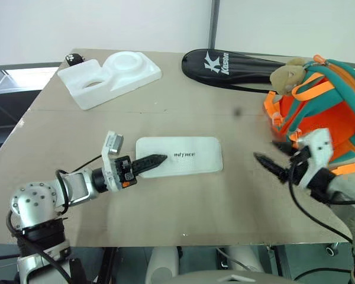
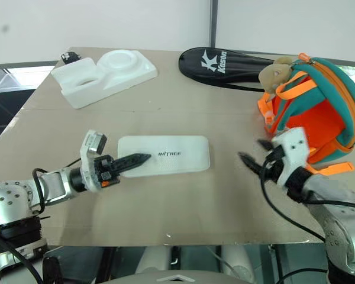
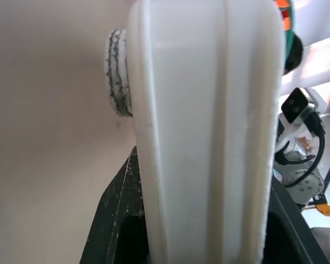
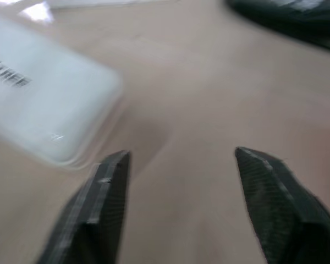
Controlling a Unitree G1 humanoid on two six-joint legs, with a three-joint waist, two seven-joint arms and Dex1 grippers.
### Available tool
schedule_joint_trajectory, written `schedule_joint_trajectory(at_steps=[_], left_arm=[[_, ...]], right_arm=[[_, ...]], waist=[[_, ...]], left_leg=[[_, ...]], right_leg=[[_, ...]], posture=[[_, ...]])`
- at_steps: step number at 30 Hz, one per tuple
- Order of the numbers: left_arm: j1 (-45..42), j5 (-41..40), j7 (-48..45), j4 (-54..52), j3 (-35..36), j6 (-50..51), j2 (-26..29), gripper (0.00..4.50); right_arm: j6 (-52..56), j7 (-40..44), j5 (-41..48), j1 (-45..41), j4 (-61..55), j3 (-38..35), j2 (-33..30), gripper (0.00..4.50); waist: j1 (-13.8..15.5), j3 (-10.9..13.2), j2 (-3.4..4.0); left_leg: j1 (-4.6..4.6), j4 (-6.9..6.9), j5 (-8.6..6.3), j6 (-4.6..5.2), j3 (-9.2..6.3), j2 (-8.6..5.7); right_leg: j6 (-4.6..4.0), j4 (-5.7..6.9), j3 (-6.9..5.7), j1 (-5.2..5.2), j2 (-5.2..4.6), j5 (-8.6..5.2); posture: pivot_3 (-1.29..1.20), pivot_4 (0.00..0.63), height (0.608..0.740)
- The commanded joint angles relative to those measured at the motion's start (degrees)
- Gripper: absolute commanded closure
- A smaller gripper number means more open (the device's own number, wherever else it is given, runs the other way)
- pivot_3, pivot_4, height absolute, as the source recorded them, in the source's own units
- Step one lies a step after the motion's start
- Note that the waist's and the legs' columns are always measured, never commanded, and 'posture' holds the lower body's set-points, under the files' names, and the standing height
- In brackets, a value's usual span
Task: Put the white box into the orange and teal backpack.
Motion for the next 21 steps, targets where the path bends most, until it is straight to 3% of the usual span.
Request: schedule_joint_trajectory(at_steps=[1, 5, 9, 12, 16, 17, 21], left_arm=[[-3.8, -2.7, 1.9, -0.3, -1.4, -3.5, -1.3, 3.47], [-5.5, -2.3, 2.1, 0.5, -3.9, -4.1, -1.2, 3.47], [-6.1, -2.6, 2.0, 0.8, -5.5, -4.8, -0.7, 3.47], [-5.9, -2.8, 2.7, 0.3, -5.6, -5.9, -0.9, 3.47], [-4.4, -5.2, 5.3, -2.3, -4.9, -8.1, -1.2, 3.47], [-4.0, -6.1, 5.9, -2.7, -4.7, -8.6, -1.0, 3.47], [-1.7, -7.9, 8.4, -5.5, -3.9, -12.1, -1.1, 3.47]], right_arm=[[5.2, -8.2, 0.2, -3.4, -2.3, -5.5, 2.0, 0.47], [8.1, -16.5, -2.7, -12.7, 3.3, -5.8, 4.3, 0.47], [0.4, -21.9, -9.7, -26.0, 20.0, -0.9, 3.9, 0.47], [-7.0, -22.5, -13.5, -31.2, 30.8, 2.6, 4.0, 0.47], [-17.0, -21.9, -16.2, -35.7, 42.1, 4.9, 4.0, 1.64], [-18.8, -21.4, -16.4, -35.9, 43.1, 5.2, 3.8, 2.38], [-27.0, -16.5, -16.5, -37.1, 47.6, 7.0, 2.5, 3.95]], waist=[[0.2, 0.0, 0.0], [-0.4, 0.0, 0.02], [-0.6, 0.0, 0.06], [-0.5, 0.0, 0.07], [-0.3, 0.1, 0.09], [-0.3, 0.1, 0.09], [-0.4, 0.1, 0.09]], left_leg=[[0.0, 0.02, 0.0, 0.0, 0.01, -0.03], [0.03, 0.01, 0.0, 0.0, 0.05, -0.03], [0.03, 0.0, 0.01, 0.01, 0.07, -0.05], [-0.01, -0.09, 0.01, 0.01, 0.03, -0.04], [-0.1, -0.18, 0.01, 0.01, 0.05, -0.05], [-0.12, -0.19, 0.01, 0.01, 0.07, -0.05], [-0.13, -0.21, 0.0, 0.0, 0.08, -0.05]], right_leg=[[-0.01, 0.0, 0.01, 0.01, -0.01, 0.0], [-0.01, 0.0, 0.06, 0.0, 0.0, 0.0], [0.03, 0.01, 0.11, -0.04, 0.04, 0.03], [0.14, 0.0, 0.08, -0.07, 0.07, 0.09], [0.19, -0.11, 0.09, -0.1, 0.05, 0.12], [0.2, -0.15, 0.1, -0.1, 0.03, 0.12], [0.21, -0.16, 0.1, -0.1, 0.01, 0.12]], posture=[[0.0, 0.15, 0.74], [0.0, 0.15, 0.74], [0.0, 0.15, 0.74], [0.0, 0.15, 0.74], [0.0, 0.15, 0.74], [0.0, 0.15, 0.74], [0.0, 0.15, 0.74]])
